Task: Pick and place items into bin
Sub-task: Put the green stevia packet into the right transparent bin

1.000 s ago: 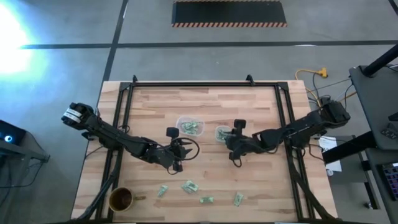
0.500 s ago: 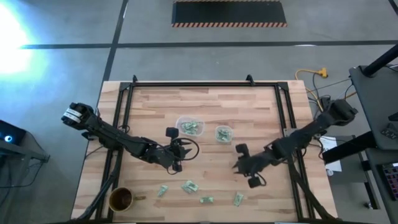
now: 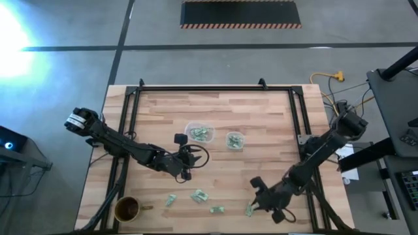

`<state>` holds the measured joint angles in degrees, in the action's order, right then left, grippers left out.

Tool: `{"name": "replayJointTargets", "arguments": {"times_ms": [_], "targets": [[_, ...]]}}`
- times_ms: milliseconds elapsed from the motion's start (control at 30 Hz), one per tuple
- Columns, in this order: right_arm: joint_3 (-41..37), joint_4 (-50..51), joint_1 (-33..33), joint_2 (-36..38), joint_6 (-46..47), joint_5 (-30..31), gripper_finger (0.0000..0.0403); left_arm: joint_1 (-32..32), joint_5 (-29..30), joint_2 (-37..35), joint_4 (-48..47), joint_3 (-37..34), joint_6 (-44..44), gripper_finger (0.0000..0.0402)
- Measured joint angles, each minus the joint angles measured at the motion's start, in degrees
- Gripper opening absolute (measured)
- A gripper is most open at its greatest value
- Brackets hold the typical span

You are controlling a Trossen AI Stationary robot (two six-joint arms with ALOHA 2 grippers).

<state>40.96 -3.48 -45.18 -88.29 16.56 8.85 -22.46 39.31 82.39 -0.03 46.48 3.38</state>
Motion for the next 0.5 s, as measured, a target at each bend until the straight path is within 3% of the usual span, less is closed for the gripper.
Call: {"name": "replayJointTargets", "arguments": {"times_ms": [367, 500], "targets": [[2.76, -5.48, -1.69, -11.99, -0.01, 0.25, 0.0074, -0.02, 0.00, 0.00, 0.07, -0.02, -0.04, 0.0105], [3.56, -5.49, -1.69, -13.89, -0.03, 3.14, 0.0084, 0.00, 0.00, 0.00, 0.23, -0.05, -0.04, 0.0105]]}}
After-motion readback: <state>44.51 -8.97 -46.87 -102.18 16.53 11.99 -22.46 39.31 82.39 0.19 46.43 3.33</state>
